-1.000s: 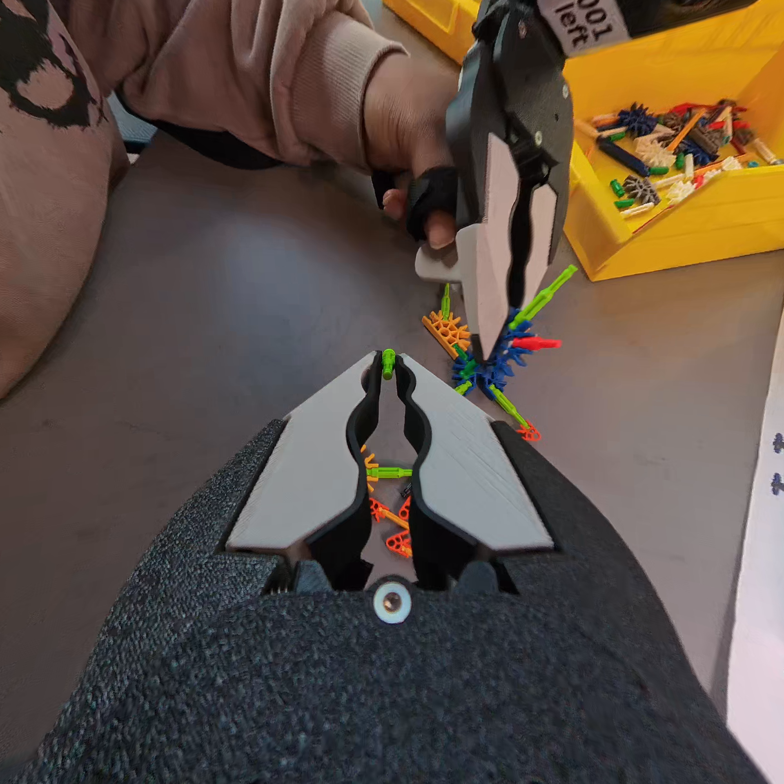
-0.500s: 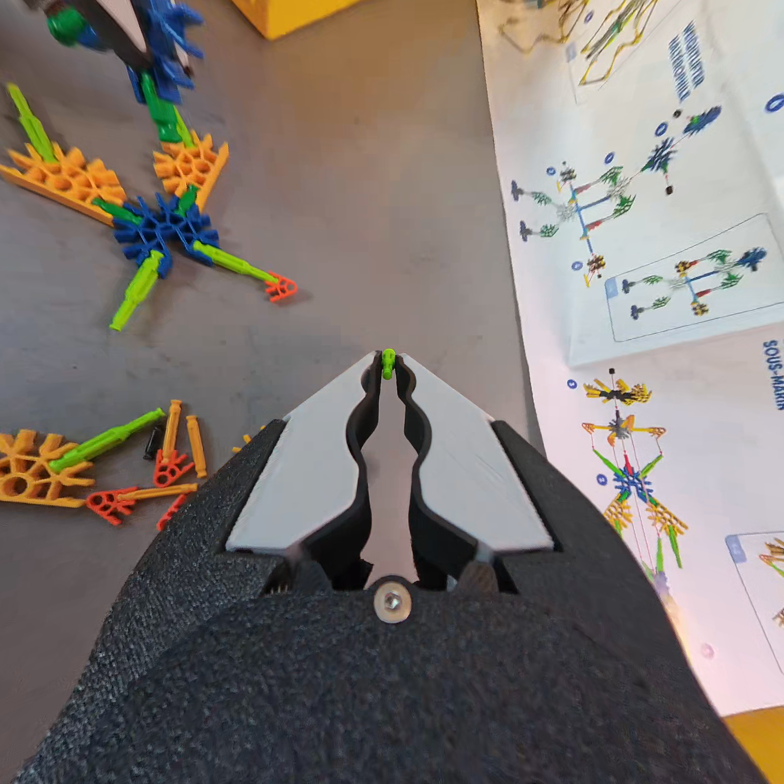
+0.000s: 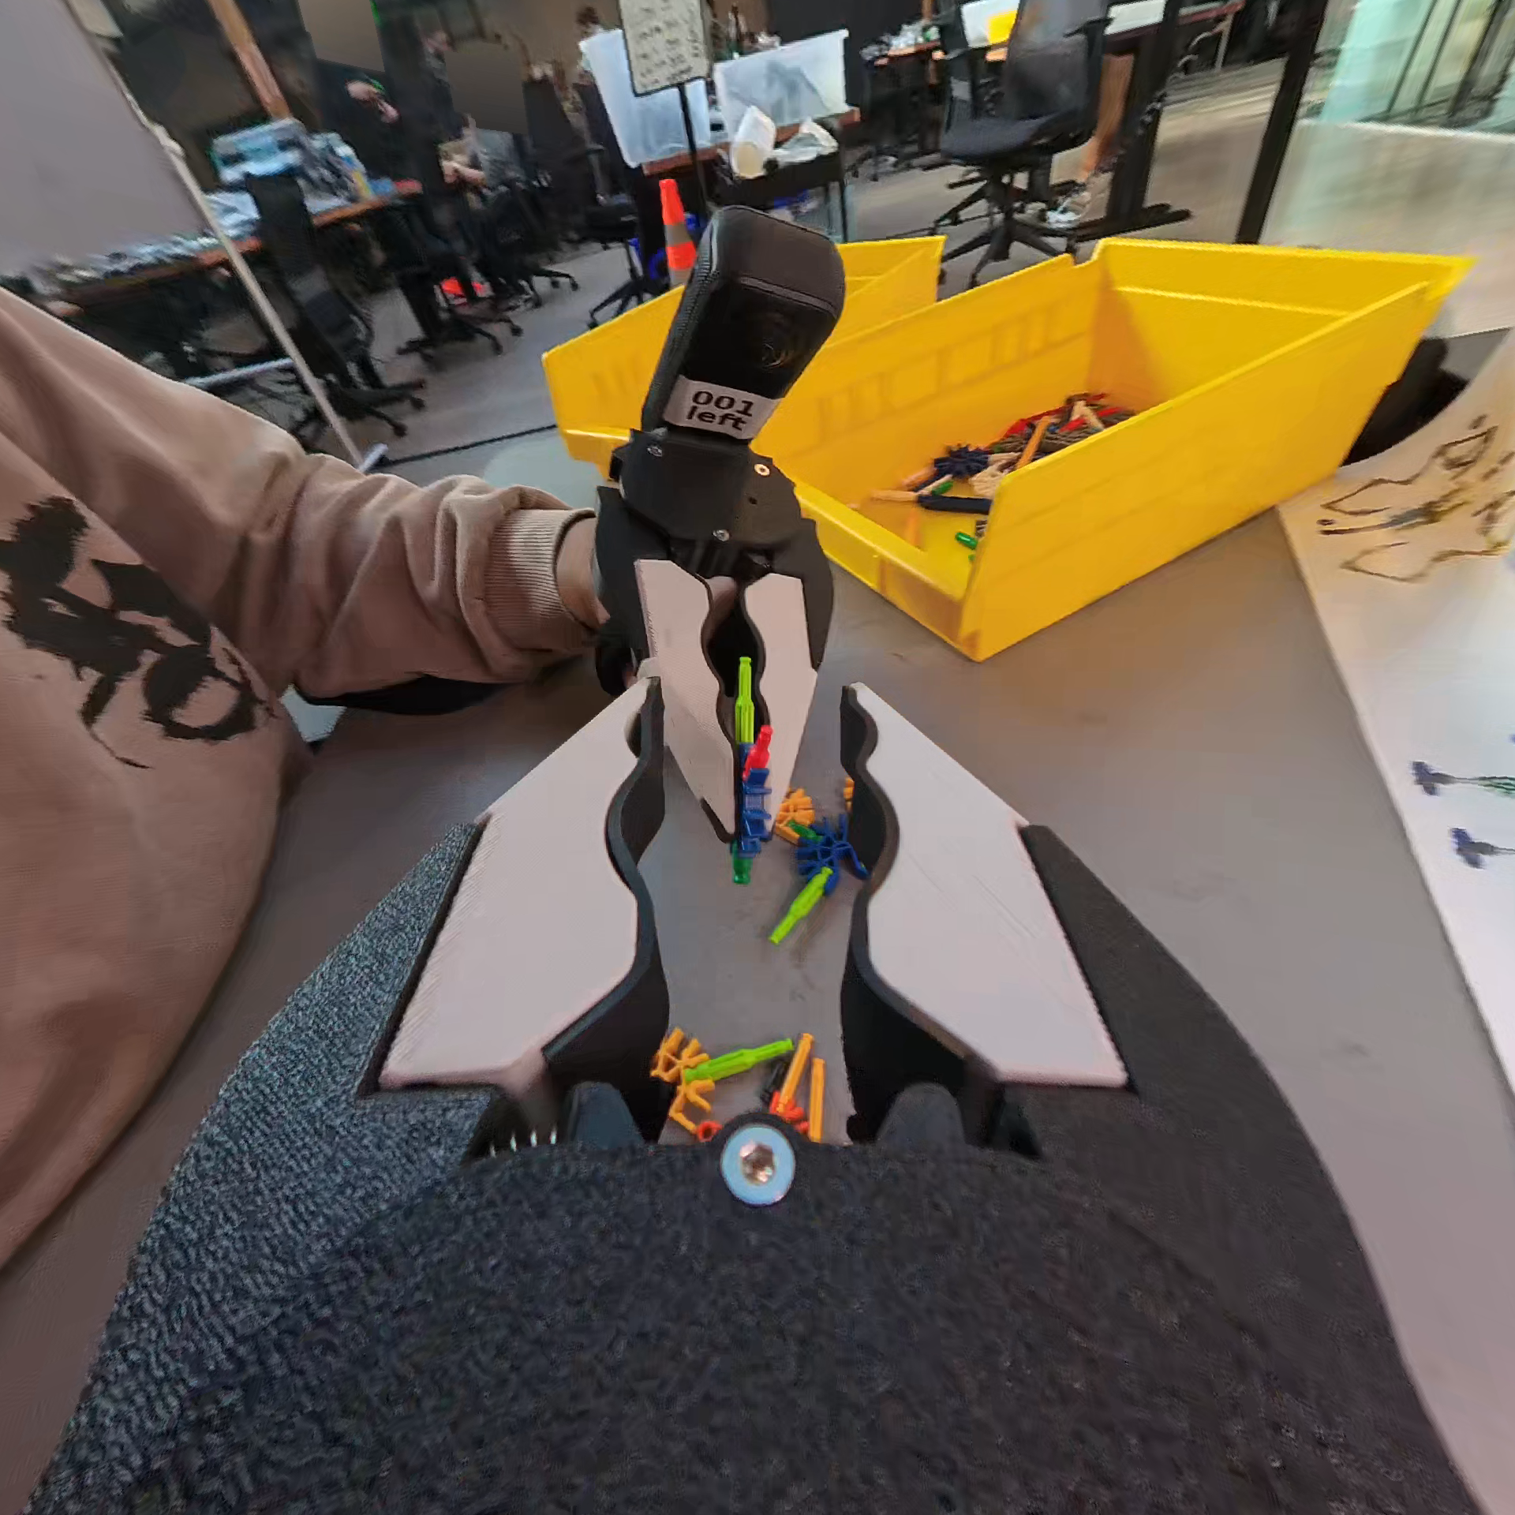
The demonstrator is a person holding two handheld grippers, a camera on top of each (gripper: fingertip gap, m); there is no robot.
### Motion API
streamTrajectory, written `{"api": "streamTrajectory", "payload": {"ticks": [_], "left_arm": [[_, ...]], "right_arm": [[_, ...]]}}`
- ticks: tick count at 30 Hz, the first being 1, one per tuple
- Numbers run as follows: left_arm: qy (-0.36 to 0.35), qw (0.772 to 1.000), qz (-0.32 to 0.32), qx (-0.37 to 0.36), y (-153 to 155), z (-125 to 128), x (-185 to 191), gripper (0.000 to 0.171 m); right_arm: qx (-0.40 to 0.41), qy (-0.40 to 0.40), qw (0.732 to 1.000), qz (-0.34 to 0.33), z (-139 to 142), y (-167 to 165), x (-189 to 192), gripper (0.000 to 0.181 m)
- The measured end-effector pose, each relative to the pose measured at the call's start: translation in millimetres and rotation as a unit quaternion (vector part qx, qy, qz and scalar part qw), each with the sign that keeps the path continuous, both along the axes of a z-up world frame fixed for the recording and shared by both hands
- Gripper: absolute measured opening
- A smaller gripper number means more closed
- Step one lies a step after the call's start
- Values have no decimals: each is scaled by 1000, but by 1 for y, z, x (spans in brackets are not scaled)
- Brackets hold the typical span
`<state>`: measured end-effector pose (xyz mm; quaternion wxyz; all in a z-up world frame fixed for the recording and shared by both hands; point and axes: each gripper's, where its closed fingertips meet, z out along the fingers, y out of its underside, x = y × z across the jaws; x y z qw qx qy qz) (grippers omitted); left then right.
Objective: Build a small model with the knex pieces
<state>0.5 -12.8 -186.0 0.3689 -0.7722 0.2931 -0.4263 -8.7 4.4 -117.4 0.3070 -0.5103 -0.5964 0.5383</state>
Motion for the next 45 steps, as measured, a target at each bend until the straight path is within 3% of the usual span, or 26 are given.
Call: {"api": "streamTrajectory", "payload": {"ticks": [7,12,18,29,40,45], "left_arm": [[53,997,-54,26,-16,-9,15,6],[71,995,-62,44,-20,-8,18,6],[66,994,-63,54,-20,-3,17,6],[-33,997,-25,58,-8,29,3,6],[-6,998,-12,57,-5,22,0,6],[21,995,57,81,13,23,-10,5]], "right_arm": [[37,-55,996,51,-29,-22,-2,39],[55,-94,989,98,-47,-39,3,21],[54,-87,990,92,-46,-38,1,4],[-8,-50,996,77,-28,-15,13,3],[28,-76,995,54,-34,-13,8,3],[38,-80,996,-2,-35,1,-1,3]]}}
